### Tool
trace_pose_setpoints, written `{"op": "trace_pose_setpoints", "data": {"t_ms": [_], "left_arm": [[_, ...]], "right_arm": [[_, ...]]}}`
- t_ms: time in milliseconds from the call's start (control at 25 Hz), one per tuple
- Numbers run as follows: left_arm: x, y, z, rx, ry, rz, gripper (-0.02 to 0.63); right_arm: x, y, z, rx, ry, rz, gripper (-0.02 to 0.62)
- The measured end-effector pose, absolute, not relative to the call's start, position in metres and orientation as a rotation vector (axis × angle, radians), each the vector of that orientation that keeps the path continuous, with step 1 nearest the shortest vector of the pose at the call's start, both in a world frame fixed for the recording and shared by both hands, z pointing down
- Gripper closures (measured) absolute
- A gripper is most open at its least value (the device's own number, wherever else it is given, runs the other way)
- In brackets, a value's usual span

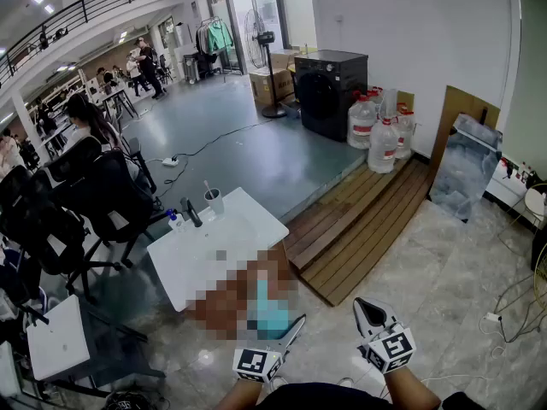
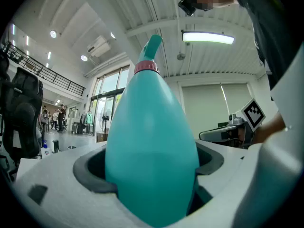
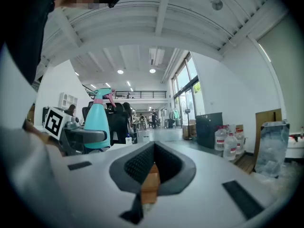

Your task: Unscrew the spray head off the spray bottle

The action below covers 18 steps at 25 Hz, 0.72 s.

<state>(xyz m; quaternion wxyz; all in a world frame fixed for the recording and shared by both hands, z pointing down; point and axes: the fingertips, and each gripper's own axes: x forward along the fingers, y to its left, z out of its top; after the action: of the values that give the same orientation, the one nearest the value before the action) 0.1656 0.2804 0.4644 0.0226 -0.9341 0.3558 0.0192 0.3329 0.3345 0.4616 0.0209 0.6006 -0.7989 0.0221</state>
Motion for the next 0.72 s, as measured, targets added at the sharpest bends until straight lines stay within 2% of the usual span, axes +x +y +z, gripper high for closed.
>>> {"op": "trace_pose_setpoints", "data": {"t_ms": [720], "left_arm": [[0.134,0.271,0.472,-2.898,1.123,0.028,0.137]], "right_arm": [[0.297,0.318,0.452,1.823,-2.538,0.041,0.591]]}}
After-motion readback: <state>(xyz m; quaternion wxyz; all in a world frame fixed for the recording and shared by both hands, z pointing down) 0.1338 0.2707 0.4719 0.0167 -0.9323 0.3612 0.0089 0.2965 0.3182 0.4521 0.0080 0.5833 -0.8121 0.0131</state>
